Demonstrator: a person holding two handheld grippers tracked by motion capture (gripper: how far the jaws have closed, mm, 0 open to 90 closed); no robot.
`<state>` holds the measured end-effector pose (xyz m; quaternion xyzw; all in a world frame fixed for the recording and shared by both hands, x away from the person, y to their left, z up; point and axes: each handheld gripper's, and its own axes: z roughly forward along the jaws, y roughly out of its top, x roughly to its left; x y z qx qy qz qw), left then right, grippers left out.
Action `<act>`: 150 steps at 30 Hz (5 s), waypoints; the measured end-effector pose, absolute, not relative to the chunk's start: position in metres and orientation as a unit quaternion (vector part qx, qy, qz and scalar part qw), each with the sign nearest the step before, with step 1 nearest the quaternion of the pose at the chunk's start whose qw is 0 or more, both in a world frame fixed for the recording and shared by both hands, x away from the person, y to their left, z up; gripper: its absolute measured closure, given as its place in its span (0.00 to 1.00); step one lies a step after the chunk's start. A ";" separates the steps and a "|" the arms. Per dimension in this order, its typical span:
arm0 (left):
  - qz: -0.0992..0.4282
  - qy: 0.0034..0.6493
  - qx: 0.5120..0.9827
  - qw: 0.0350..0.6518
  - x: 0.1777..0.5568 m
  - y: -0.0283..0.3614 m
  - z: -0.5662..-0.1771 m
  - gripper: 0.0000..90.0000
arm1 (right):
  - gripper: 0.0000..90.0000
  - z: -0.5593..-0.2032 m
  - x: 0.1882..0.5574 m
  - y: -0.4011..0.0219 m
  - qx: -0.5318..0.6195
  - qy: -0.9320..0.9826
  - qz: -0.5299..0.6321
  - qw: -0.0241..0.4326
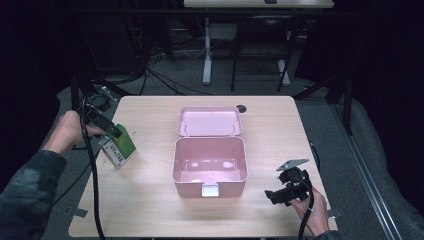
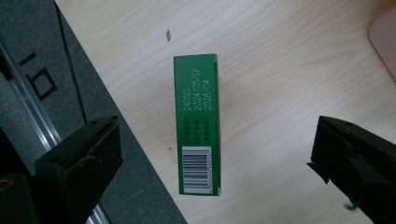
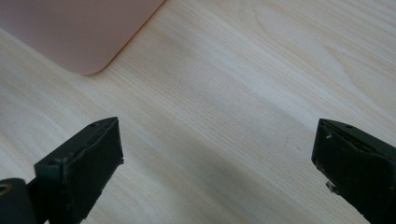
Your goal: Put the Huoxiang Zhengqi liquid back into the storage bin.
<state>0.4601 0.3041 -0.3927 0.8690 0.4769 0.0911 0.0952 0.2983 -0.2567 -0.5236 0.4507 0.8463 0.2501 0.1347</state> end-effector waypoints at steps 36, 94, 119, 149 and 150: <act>0.025 0.487 0.871 0.055 0.486 0.308 -0.433 0.54 | 0.05 -0.524 0.297 -0.255 0.446 0.851 0.244 0.135; 0.054 0.423 0.904 0.022 0.465 0.282 -0.405 0.70 | 0.06 -0.525 0.297 -0.254 0.442 0.857 0.232 0.130; 0.077 0.384 0.920 0.033 0.446 0.261 -0.352 0.70 | 0.06 -0.526 0.297 -0.254 0.440 0.860 0.226 0.127; 0.086 0.343 0.934 0.058 0.439 0.236 -0.302 0.70 | 0.06 -0.526 0.297 -0.254 0.440 0.859 0.228 0.128; 0.086 0.342 0.934 0.058 0.439 0.236 -0.301 0.70 | 0.06 -0.526 0.297 -0.254 0.440 0.860 0.227 0.127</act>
